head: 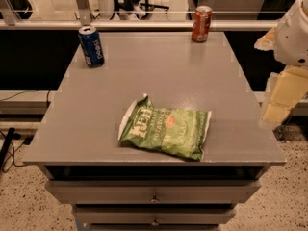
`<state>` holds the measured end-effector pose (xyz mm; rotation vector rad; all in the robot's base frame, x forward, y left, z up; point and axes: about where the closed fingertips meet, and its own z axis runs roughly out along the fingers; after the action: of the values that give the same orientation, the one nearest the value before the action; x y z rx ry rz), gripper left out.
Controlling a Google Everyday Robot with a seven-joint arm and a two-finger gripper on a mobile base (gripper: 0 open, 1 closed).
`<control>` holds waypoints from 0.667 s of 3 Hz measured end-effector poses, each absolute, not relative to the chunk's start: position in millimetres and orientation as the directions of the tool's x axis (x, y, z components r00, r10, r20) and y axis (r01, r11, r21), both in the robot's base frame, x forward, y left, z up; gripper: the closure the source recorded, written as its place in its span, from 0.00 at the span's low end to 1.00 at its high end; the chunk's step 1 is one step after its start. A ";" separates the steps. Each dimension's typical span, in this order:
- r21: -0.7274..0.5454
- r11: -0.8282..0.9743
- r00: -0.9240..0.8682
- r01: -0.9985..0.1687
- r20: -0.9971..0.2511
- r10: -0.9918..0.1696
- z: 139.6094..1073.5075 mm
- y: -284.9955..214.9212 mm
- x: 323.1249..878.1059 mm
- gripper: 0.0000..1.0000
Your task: Pick pepsi can
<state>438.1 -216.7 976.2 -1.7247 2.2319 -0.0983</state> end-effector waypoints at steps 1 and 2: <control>-0.244 0.272 -0.219 -0.931 -0.221 -0.950 975.4 -211.5 444.0 0.00; -0.219 0.269 -0.202 -0.938 -0.288 -0.936 965.0 -179.6 471.3 0.00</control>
Offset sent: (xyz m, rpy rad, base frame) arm 0.0386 0.0331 -0.0108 0.0970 0.0076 0.0115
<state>471.3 -179.6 965.0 -1.7044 2.1856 0.0066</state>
